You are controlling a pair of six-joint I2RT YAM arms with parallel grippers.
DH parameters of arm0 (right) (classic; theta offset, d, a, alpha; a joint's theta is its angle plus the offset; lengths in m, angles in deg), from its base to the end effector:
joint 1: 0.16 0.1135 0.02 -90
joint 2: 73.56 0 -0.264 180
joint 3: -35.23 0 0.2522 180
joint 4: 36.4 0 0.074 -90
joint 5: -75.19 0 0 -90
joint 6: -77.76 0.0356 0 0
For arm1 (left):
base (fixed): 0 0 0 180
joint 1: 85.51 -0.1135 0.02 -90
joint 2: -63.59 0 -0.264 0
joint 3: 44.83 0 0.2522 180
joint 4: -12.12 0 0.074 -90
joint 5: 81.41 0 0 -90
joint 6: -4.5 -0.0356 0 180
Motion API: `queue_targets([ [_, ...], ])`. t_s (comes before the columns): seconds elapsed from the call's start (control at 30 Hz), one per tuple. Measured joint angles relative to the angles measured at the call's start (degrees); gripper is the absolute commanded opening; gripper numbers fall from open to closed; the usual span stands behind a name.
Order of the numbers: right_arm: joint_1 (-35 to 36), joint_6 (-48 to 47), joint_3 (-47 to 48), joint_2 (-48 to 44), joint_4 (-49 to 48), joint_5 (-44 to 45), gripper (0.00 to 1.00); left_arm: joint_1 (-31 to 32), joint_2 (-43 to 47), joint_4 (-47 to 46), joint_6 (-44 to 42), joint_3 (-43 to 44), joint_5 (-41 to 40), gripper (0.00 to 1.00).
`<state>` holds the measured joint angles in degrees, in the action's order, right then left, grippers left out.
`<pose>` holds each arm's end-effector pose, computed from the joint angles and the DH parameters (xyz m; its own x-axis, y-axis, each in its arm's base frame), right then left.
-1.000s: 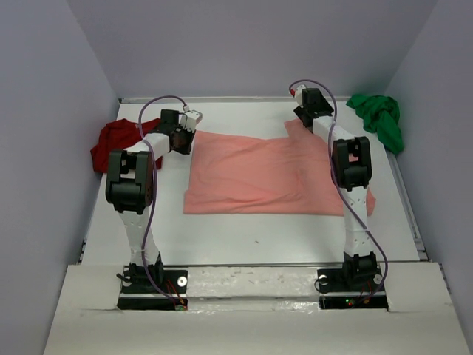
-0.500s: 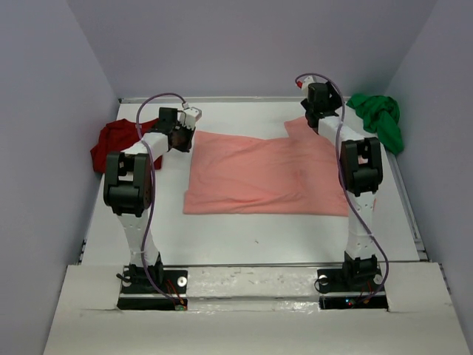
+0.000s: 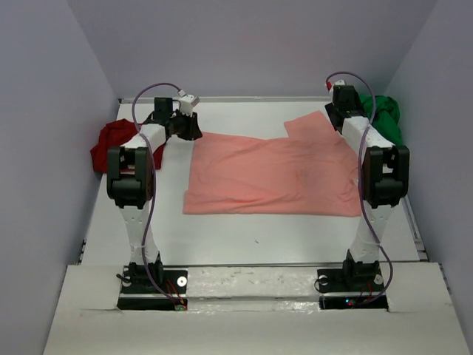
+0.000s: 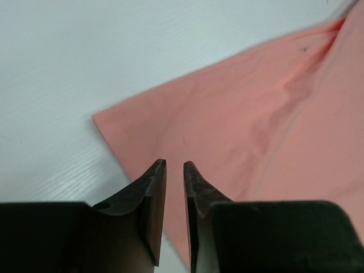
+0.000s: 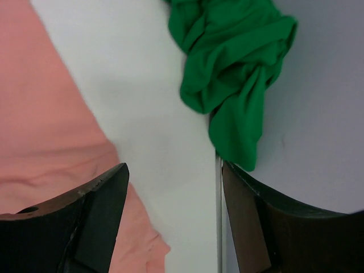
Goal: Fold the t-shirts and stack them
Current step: Fold the tshirt
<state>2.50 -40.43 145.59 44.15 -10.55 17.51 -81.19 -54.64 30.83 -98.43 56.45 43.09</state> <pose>0.4803 0.0033 0.2580 -0.6747 -0.4310 -0.5992 0.1009 0.7503 -0.6533 0.4672 -0.0555 0.2123 -0.4500 0.2189 -0.8658 0.6378 0.7573 -0.1400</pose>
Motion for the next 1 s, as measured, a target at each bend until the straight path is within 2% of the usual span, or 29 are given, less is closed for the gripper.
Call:
queue_targets([
  [0.13,-0.31,0.87,-3.56,0.13,3.85,-1.14,0.72,-2.08,-4.39,-0.33,4.04,4.28,5.22,0.30],
  [0.3,-0.31,1.05,-3.65,0.15,4.26,-1.64,0.72,-4.87,-11.10,-0.31,8.87,9.35,8.61,0.30],
  [0.73,-0.31,1.01,-3.65,0.55,4.33,-2.34,0.68,-6.27,-13.31,-1.38,13.35,11.65,8.26,0.34],
  [1.0,-0.31,0.57,-3.65,1.66,4.39,-2.14,0.66,-6.21,-17.16,-2.43,16.39,16.50,8.59,0.35],
])
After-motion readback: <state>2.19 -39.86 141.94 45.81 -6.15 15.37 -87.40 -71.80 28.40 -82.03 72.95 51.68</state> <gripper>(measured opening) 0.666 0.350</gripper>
